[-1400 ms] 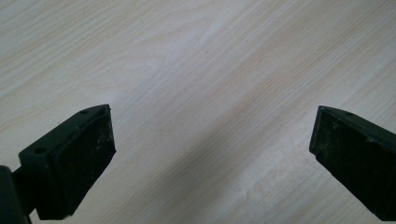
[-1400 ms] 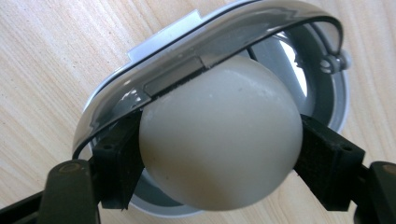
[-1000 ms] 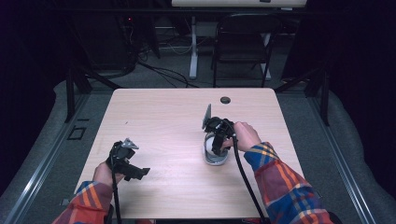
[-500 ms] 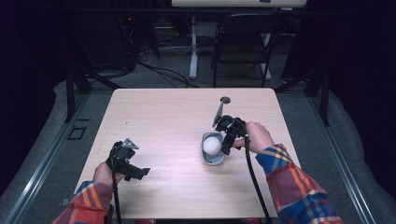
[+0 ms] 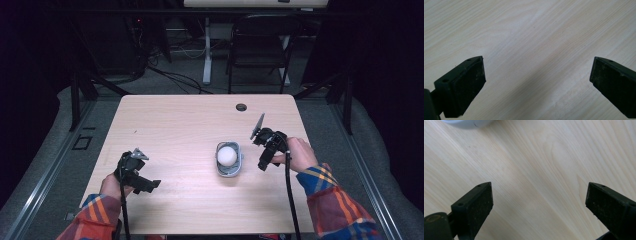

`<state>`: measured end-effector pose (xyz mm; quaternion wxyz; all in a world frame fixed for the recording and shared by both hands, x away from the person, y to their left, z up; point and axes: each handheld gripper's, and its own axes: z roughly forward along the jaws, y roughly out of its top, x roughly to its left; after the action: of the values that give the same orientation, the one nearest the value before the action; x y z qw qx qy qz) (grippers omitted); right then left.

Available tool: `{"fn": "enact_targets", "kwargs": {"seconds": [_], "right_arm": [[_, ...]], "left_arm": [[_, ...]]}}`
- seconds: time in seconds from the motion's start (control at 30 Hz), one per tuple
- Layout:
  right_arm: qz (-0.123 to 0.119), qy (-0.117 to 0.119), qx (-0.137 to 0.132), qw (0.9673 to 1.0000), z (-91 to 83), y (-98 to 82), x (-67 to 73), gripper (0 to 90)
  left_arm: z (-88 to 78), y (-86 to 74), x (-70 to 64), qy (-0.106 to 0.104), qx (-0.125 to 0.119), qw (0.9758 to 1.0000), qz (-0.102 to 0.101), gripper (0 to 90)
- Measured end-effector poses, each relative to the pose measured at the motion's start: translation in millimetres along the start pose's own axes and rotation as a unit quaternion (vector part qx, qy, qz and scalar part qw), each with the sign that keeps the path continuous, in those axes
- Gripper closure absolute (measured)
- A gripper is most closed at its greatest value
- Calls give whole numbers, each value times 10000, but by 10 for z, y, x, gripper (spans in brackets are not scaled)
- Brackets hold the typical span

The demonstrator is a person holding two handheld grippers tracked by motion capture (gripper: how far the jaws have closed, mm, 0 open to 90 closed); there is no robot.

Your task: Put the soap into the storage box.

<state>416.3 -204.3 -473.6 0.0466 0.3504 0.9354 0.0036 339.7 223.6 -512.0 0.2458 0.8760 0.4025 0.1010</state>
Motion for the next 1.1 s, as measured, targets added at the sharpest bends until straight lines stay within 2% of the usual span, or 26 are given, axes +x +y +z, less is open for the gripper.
{"fn": "enact_targets", "kwargs": {"seconds": [0.07, 0.17, 0.23, 0.27, 0.4, 0.43, 0.5, 0.53, 0.6, 0.63, 0.67, 0.7, 0.73, 0.77, 0.8, 0.87, 0.9, 1.0, 1.03, 1.07, 1.1], "right_arm": [[47, 4, 39, 10000, 8, -40, -18, 65], [196, -20, 42, 9998, 53, -198, -83, 57], [183, -24, 132, 9997, 67, -264, -121, 56], [270, -4, 89, 9996, 96, -302, -125, 54], [341, -17, 133, 9993, 156, -401, -156, 49], [330, -12, 221, 9992, 181, -458, -184, 48], [386, -29, 186, 9991, 202, -491, -187, 49], [500, -12, 40, 9987, 256, -562, -192, 50], [514, -3, 73, 9987, 269, -590, -198, 50], [734, -1, -215, 9971, 357, -668, -178, 50], [557, -56, 81, 9984, 340, -678, -206, 48], [381, -239, 305, 9985, 327, -692, -223, 39], [381, -239, 305, 9985, 327, -692, -223, 39], [27, -289, 718, 9970, 317, -712, -287, 0], [1041, -132, -520, 9931, 515, -836, -164, 0], [1004, -154, -452, 9938, 522, -865, -173, 0], [576, -227, 175, 9979, 474, -890, -229, 0], [615, -190, 237, 9976, 532, -972, -240, 0], [1224, -51, -514, 9911, 668, -1041, -171, 1], [1224, -51, -514, 9911, 668, -1041, -171, 1], [896, -95, 35, 9959, 635, -1046, -231, 1]], "left_arm": [[2, 0, -1, 1, -1, 10000, -7, 3], [5, 1, -2, -1, 10, 10000, -1, 3], [5, 1, -3, -2, 13, 10000, -4, 3], [5, 2, -2, -6, 21, 10000, 10, 3], [4, 2, -1, -23, 28, 10000, 14, 3], [6, 2, -1, -23, 24, 10000, 6, 3], [5, 2, -1, -26, 35, 10000, 20, 3], [5, 2, -2, -25, 37, 10000, 23, 3], [5, 2, -1, -26, 40, 10000, 26, 3], [6, 2, -1, -27, 42, 10000, 24, 3], [7, 3, -1, -25, 47, 10000, 28, 3], [8, 3, -2, -27, 52, 10000, 35, 3], [8, 3, -2, -27, 52, 10000, 35, 3], [7, 3, -3, -28, 51, 10000, 39, 3], [7, 3, -2, -28, 51, 10000, 32, 3], [8, 3, -1, -34, 53, 10000, 37, 3], [8, 3, -1, -36, 58, 10000, 45, 3], [7, 2, -10, -29, 52, 10000, 61, 3], [8, 1, -12, -23, 35, 10000, 58, 3], [8, 1, -12, -23, 35, 10000, 58, 3], [7, 4, -13, -30, 52, 10000, 71, 3]]}}
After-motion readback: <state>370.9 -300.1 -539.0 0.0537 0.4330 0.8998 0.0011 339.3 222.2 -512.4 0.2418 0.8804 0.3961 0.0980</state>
